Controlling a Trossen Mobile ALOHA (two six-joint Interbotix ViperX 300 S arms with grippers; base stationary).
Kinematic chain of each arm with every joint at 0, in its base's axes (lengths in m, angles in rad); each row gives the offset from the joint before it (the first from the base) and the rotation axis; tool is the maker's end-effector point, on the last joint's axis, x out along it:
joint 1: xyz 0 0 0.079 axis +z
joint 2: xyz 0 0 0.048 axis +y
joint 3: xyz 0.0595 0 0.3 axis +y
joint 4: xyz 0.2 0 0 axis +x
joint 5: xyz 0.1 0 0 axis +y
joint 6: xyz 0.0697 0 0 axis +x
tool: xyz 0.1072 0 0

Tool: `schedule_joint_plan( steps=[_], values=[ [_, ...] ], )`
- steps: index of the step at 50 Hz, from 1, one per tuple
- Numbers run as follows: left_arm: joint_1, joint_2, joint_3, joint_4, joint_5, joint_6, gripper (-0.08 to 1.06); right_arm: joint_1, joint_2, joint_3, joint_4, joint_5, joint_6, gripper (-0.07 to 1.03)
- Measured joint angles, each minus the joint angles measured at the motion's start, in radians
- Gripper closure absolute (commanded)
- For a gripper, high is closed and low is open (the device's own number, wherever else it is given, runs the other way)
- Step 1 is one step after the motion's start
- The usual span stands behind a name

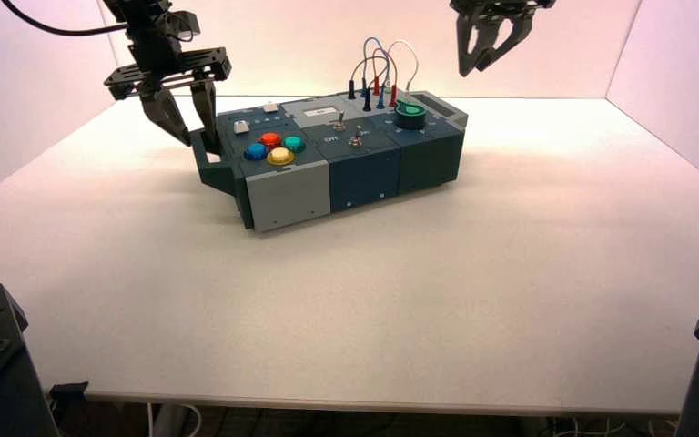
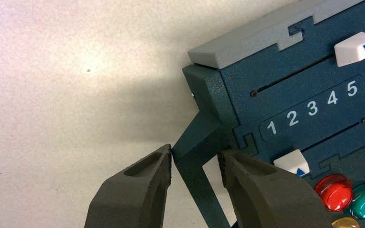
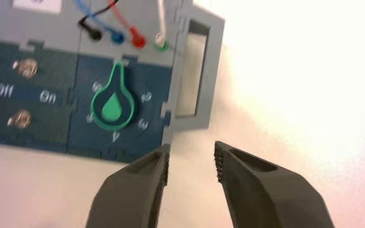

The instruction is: Move the box away.

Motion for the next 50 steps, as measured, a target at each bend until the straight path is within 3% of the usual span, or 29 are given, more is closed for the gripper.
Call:
schedule_joint_plan(
  steps=[26,50],
  values=[
    [-0.002,-0.014,0.009,0.000,-0.002,0.000,0.46,-0.008,0.189,-0.186,0.000,0.002,0.003,0.49],
    [-0.003,-0.014,0.009,0.002,-0.002,0.000,0.46,-0.008,0.265,-0.190,0.000,0.009,-0.002,0.49]
  ],
)
